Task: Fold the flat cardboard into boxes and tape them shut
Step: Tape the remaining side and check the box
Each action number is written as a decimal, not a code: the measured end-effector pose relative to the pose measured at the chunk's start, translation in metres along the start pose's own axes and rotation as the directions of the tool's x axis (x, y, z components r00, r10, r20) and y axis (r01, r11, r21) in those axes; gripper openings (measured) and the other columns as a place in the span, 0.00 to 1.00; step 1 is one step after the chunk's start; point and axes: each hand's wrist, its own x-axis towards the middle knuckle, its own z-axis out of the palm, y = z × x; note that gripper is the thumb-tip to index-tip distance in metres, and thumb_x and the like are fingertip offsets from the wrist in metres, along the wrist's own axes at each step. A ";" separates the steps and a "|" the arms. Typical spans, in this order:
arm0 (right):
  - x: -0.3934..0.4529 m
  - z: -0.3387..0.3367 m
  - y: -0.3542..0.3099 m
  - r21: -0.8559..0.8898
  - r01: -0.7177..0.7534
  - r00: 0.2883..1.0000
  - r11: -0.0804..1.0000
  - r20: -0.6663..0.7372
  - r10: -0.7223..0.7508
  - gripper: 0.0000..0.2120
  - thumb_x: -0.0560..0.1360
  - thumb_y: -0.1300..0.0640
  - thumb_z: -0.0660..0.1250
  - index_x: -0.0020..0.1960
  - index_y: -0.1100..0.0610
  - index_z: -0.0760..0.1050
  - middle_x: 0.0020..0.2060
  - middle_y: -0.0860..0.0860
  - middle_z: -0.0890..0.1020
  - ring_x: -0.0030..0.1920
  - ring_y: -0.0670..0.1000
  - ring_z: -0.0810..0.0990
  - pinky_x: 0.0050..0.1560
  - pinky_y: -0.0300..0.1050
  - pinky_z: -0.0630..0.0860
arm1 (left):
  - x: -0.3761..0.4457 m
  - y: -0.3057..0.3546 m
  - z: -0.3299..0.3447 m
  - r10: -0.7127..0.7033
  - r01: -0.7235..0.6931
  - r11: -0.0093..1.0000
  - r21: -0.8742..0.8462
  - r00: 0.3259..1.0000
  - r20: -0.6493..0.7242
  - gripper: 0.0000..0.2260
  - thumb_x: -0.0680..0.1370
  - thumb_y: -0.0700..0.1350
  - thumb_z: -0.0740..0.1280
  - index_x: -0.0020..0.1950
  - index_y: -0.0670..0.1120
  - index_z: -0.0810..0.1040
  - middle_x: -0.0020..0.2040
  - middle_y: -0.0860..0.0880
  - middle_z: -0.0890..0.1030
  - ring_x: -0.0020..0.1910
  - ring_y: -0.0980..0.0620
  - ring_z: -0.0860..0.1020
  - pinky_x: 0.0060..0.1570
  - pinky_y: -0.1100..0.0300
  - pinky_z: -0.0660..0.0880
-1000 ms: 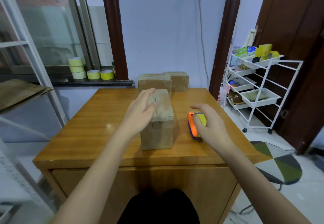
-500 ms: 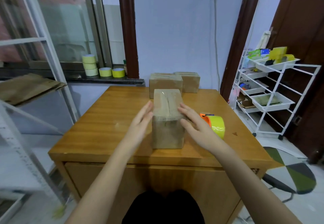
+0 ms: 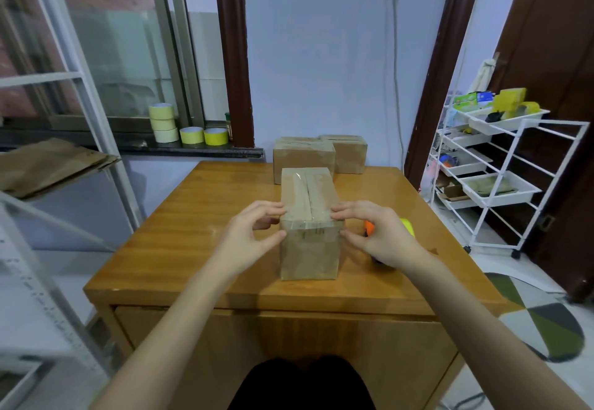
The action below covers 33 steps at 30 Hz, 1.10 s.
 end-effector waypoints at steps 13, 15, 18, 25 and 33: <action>0.015 -0.015 0.000 0.059 -0.017 0.991 0.998 0.134 0.009 0.17 0.70 0.64 0.74 0.51 0.45 0.81 0.53 0.43 0.82 0.59 0.45 0.77 0.64 0.48 0.70 | 0.001 0.000 0.006 0.019 -0.019 1.000 -0.007 0.997 -0.071 0.08 0.73 0.40 0.72 0.51 0.47 0.81 0.53 0.60 0.78 0.55 0.63 0.78 0.55 0.68 0.74; 0.014 -0.015 0.000 0.063 -0.015 0.992 0.998 0.129 0.006 0.14 0.69 0.61 0.75 0.50 0.45 0.82 0.52 0.44 0.83 0.58 0.46 0.77 0.63 0.48 0.71 | 0.001 -0.001 0.007 0.018 -0.019 1.000 -0.008 0.997 -0.077 0.08 0.73 0.40 0.72 0.51 0.46 0.81 0.53 0.60 0.78 0.54 0.63 0.78 0.56 0.68 0.74; 0.017 -0.012 0.000 0.060 -0.011 0.994 0.998 0.106 0.005 0.10 0.68 0.58 0.77 0.48 0.47 0.83 0.50 0.44 0.83 0.56 0.47 0.78 0.61 0.47 0.72 | 0.002 -0.002 0.007 0.014 -0.014 1.000 -0.001 0.996 -0.084 0.07 0.73 0.40 0.72 0.51 0.44 0.81 0.53 0.59 0.78 0.54 0.63 0.78 0.56 0.68 0.74; 0.016 0.002 -0.002 0.042 0.014 0.999 0.999 -0.035 -0.012 0.06 0.67 0.54 0.77 0.43 0.50 0.84 0.44 0.40 0.81 0.49 0.52 0.80 0.52 0.47 0.75 | 0.002 0.001 0.008 0.001 0.003 0.999 0.053 0.996 -0.089 0.06 0.74 0.41 0.72 0.50 0.44 0.81 0.52 0.61 0.77 0.52 0.65 0.78 0.53 0.70 0.75; 0.012 -0.007 0.003 0.049 0.014 0.997 0.999 0.077 -0.017 0.10 0.70 0.61 0.75 0.50 0.55 0.84 0.51 0.48 0.83 0.55 0.51 0.78 0.53 0.29 0.71 | -0.001 0.008 0.004 -0.037 0.038 0.999 0.038 0.999 -0.030 0.07 0.75 0.39 0.70 0.50 0.50 0.78 0.52 0.62 0.77 0.53 0.67 0.77 0.54 0.73 0.72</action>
